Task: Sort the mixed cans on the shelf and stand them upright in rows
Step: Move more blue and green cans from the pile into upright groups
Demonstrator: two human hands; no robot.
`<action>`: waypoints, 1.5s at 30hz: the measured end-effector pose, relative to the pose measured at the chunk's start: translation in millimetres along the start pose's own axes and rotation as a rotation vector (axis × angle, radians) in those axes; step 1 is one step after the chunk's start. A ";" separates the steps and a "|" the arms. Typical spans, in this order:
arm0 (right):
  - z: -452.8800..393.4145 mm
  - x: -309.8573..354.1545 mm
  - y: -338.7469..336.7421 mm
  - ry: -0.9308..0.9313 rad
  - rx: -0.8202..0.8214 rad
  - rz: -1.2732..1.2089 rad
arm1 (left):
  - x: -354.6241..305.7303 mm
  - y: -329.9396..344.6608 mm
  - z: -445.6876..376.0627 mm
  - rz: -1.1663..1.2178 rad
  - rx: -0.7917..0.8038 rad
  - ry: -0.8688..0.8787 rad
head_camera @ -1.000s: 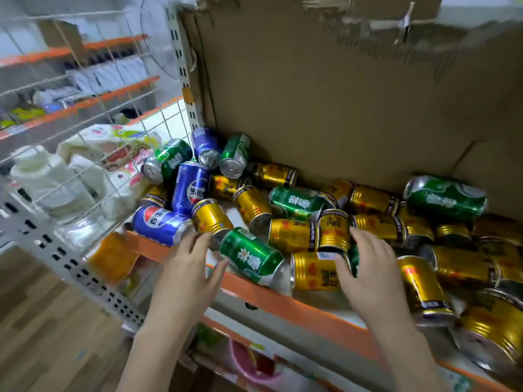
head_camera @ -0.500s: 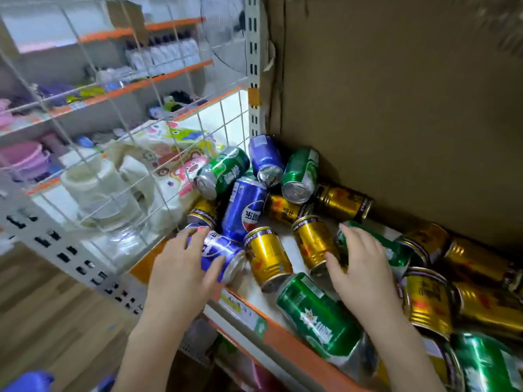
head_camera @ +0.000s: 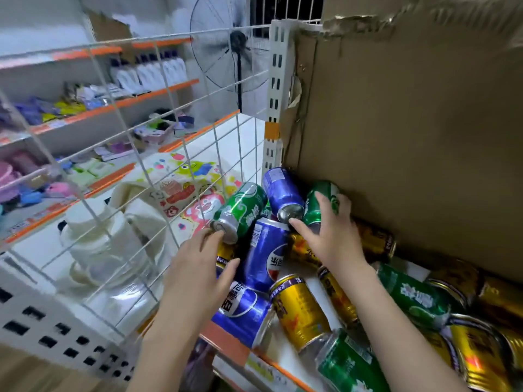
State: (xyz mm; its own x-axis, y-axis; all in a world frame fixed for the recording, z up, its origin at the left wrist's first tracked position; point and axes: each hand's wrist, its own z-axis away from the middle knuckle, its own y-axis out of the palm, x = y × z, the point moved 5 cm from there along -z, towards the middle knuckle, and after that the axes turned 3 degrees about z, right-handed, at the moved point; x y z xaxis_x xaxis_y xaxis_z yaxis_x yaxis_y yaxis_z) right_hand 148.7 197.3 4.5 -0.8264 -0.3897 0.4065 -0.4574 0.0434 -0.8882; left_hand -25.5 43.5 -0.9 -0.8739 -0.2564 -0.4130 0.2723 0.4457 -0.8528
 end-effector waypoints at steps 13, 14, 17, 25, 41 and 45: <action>15.7 -7.3 -32.9 0.066 -0.291 -0.152 | -15.0 3.1 -34.3 0.186 -0.215 -0.003; 19.3 -9.4 -37.6 0.072 -0.316 -0.164 | -17.4 6.2 -37.8 0.171 -0.204 0.027; 31.6 -13.2 -44.0 0.075 -0.338 -0.192 | -17.1 21.0 -47.0 0.049 -0.117 0.072; 52.8 -1.8 -40.0 0.045 -0.385 -0.187 | -21.0 31.8 -54.1 -0.072 -0.073 -0.004; 110.2 8.1 -89.2 0.073 -0.590 -0.109 | -56.4 -24.2 -14.1 0.757 -0.320 0.138; 157.9 -12.1 -116.7 0.177 -0.662 -0.037 | -97.0 -13.6 4.7 0.918 -0.203 0.153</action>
State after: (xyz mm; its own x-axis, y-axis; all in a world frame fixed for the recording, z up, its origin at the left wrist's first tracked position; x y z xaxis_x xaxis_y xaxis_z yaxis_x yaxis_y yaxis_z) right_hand 263.9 51.8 69.5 -0.8216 -0.2482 0.5132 -0.5446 0.6079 -0.5778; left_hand 57.5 58.2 49.3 -0.4007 0.3760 -0.8355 0.8158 0.5616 -0.1385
